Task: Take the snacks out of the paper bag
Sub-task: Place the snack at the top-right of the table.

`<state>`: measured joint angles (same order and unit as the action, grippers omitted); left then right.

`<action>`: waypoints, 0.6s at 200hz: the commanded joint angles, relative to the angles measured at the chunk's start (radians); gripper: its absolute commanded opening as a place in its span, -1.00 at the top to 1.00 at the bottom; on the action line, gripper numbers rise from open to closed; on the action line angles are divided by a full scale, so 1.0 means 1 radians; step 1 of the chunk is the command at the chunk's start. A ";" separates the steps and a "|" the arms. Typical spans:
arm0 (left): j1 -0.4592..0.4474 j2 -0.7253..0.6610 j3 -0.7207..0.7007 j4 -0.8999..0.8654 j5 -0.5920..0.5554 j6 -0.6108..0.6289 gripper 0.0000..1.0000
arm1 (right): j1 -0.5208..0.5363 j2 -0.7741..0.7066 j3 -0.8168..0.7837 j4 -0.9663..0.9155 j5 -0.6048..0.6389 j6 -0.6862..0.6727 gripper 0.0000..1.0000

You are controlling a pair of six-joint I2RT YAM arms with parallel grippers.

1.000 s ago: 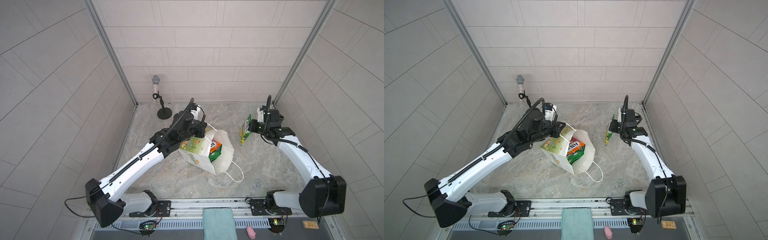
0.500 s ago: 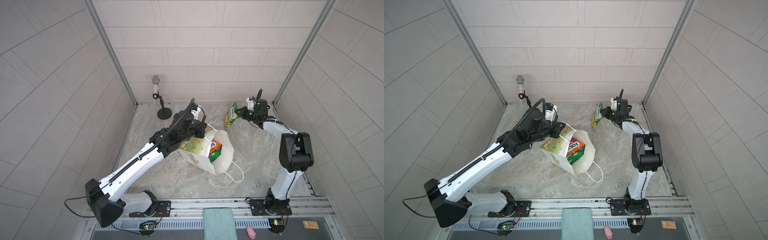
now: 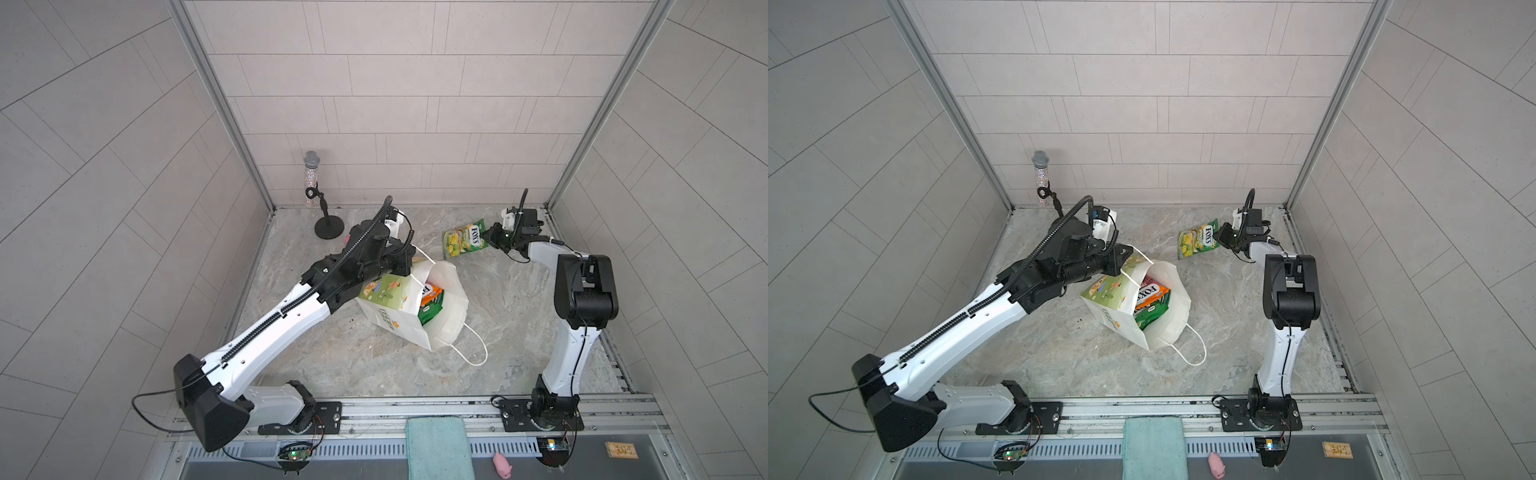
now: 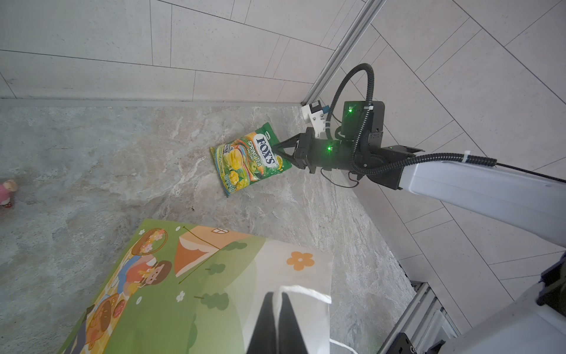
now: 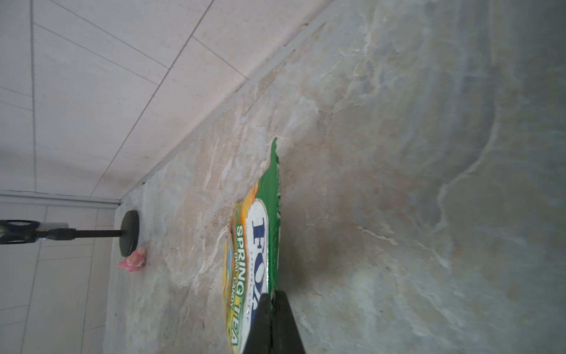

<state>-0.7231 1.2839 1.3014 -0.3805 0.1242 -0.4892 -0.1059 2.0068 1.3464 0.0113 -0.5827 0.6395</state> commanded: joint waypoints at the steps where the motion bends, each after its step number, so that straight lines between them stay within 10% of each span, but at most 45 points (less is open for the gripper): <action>1: -0.002 -0.001 0.026 -0.003 -0.001 0.012 1.00 | -0.011 0.025 0.029 -0.078 0.075 -0.050 1.00; 120: -0.002 -0.013 0.031 -0.012 0.034 0.020 1.00 | -0.011 -0.238 -0.080 -0.258 0.180 -0.113 0.01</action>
<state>-0.7231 1.2846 1.3014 -0.3809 0.1459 -0.4885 -0.1181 1.9190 1.3094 -0.1963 -0.4149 0.5526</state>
